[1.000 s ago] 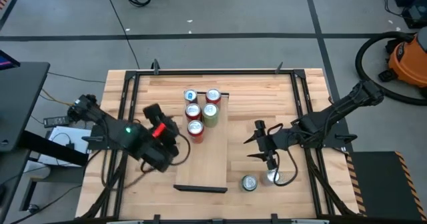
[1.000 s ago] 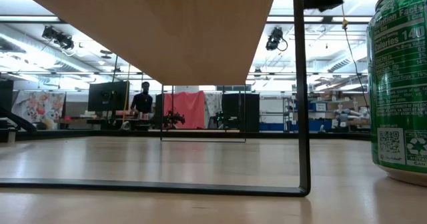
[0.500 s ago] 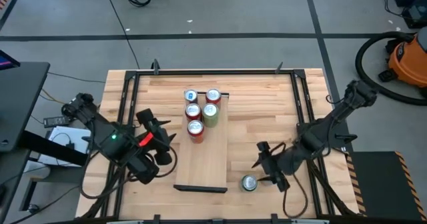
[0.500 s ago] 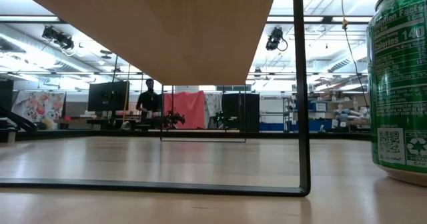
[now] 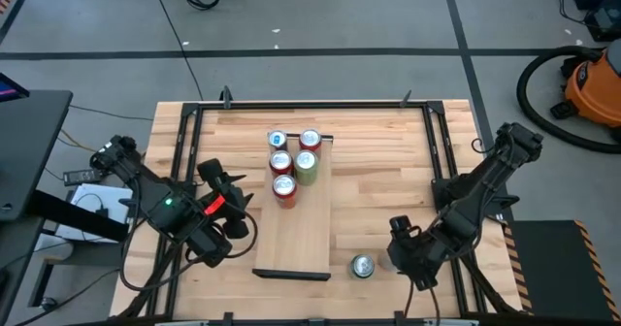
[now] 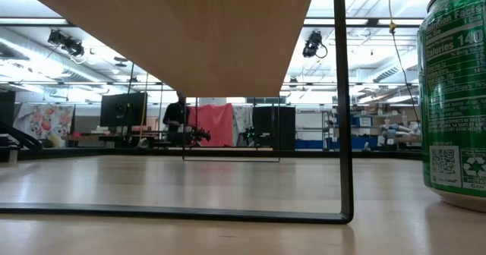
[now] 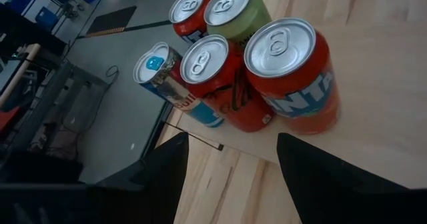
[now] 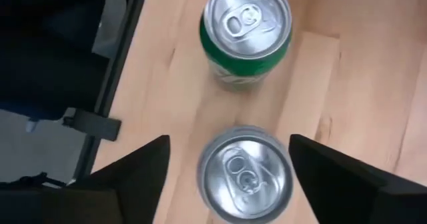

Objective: Place canned beverage on shelf
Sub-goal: Put the white soda can on the shelf

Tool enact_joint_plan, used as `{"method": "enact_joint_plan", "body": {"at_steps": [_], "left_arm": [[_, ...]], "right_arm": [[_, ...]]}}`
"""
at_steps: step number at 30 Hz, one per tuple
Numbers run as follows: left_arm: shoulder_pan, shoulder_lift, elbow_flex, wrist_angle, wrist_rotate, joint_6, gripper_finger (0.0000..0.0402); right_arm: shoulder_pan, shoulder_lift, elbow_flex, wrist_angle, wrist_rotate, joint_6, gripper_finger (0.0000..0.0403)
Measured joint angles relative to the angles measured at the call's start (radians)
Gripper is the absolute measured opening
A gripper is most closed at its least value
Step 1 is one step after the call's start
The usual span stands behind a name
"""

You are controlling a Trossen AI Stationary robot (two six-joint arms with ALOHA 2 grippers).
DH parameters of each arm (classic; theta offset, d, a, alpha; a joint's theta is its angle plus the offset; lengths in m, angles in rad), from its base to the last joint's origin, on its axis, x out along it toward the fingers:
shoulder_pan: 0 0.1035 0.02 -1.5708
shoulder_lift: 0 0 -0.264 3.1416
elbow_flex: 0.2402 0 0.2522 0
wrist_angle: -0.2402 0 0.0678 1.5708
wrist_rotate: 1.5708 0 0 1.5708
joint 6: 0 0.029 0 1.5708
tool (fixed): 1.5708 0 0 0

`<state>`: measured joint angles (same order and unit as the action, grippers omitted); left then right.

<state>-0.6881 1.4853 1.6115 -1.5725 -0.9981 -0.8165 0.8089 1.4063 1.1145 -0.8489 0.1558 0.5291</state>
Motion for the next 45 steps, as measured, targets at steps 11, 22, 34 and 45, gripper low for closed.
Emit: {"method": "enact_joint_plan", "body": {"at_steps": [11,22,34,45], "left_arm": [[0.001,0.0,0.0,0.001,0.004,0.0,0.024],[0.001,0.0,0.0,0.001,0.005,0.0,0.024],[0.001,0.0,0.0,0.001,0.027,-0.022,0.024],[0.001,0.0,0.0,0.009,0.081,-0.029,0.024]], "right_arm": [[0.035,0.093,0.0,-0.05,0.053,-0.017,0.0366],[-0.044,0.204,0.001,-0.142,-0.024,0.03,0.0338],[-0.237,0.177,-0.005,-0.218,0.042,0.301,0.0322],[-0.409,0.171,-0.003,-0.201,0.061,0.212,0.0358]]}}
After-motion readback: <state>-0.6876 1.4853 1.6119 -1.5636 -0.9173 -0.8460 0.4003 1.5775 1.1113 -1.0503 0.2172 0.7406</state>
